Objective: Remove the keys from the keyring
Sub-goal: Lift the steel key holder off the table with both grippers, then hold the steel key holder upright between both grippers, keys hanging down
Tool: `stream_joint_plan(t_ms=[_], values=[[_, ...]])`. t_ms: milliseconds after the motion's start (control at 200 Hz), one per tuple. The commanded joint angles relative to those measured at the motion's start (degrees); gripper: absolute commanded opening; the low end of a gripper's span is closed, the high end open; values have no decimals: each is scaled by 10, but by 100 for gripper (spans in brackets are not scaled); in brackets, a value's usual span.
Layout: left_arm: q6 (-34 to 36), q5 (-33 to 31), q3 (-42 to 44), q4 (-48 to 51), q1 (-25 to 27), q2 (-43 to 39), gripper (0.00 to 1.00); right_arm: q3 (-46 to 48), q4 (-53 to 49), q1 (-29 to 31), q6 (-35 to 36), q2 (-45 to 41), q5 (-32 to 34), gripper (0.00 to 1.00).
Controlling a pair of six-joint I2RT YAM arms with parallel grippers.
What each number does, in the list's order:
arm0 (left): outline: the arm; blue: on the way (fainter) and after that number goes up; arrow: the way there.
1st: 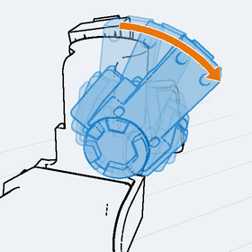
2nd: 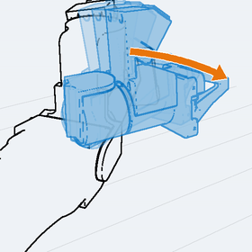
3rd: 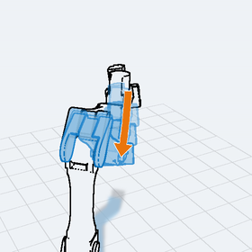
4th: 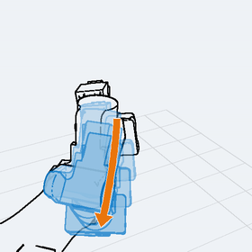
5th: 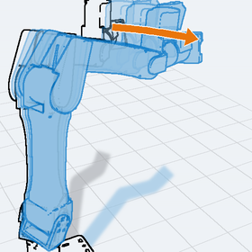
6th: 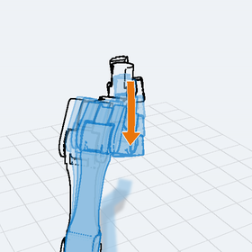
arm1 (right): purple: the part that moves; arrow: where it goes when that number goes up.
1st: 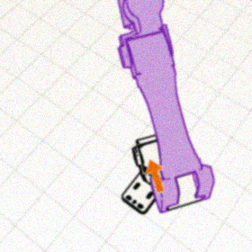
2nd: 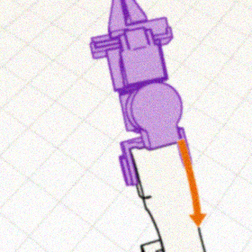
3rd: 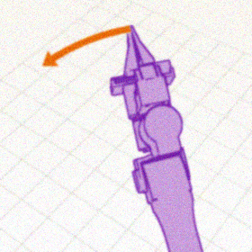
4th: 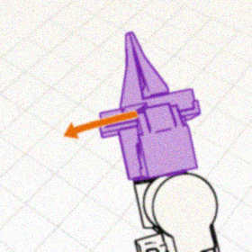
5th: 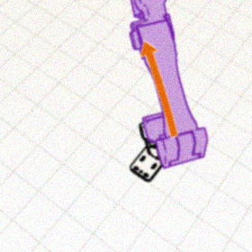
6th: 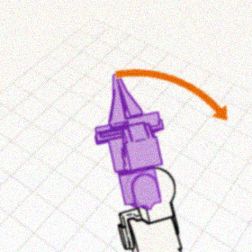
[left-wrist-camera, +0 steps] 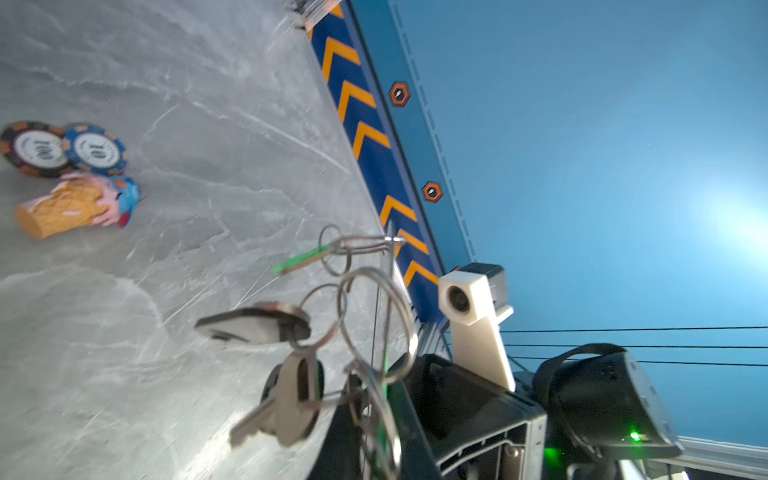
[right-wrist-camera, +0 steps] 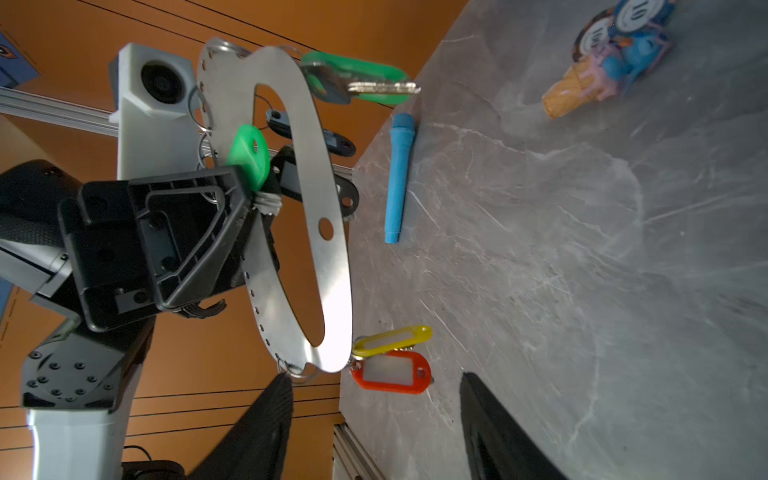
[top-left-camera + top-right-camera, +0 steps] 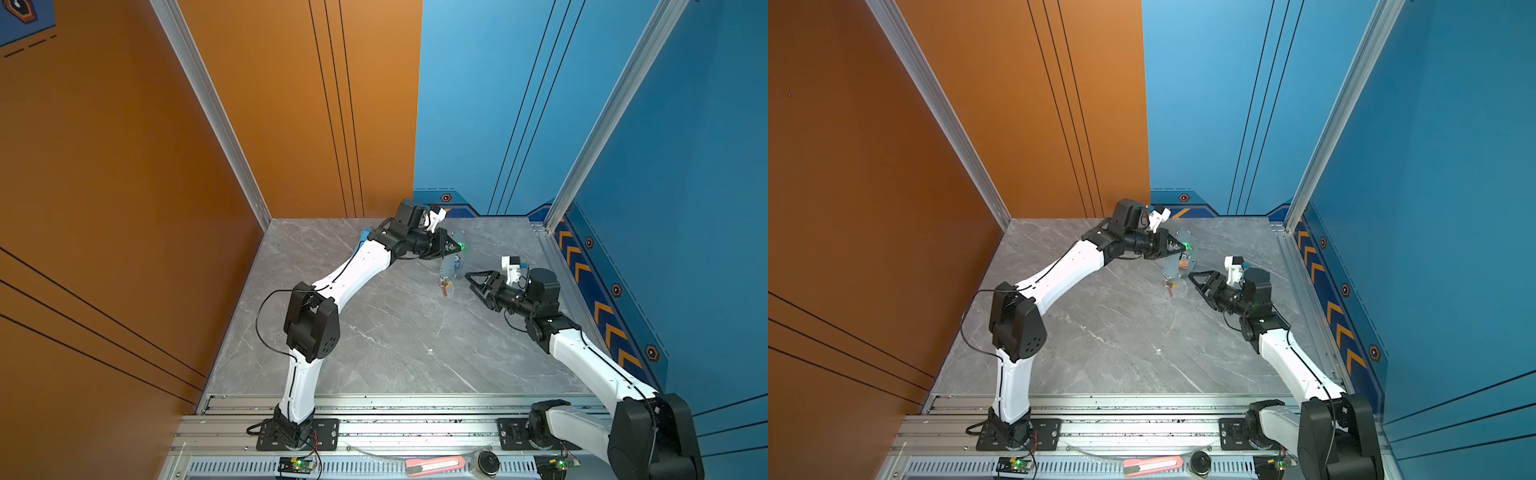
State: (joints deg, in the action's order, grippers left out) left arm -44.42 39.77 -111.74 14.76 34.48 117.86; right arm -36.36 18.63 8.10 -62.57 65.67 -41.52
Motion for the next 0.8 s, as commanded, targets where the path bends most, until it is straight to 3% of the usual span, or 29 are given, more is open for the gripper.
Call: stream_joint_plan(t_ms=[0, 345, 636, 796], values=[[-77, 20, -6, -98, -5, -25, 4, -43, 94, 10, -56, -8, -10, 64], [-193, 46, 16, -228, -14, -53, 5, -99, 210, 22, -142, 24, -14, 33], [-245, 50, 27, -285, -13, -71, 6, -151, 245, 40, -170, 47, -14, 28], [-250, 55, 21, -288, -14, -77, 7, -176, 269, 50, -189, 65, -15, 10]])
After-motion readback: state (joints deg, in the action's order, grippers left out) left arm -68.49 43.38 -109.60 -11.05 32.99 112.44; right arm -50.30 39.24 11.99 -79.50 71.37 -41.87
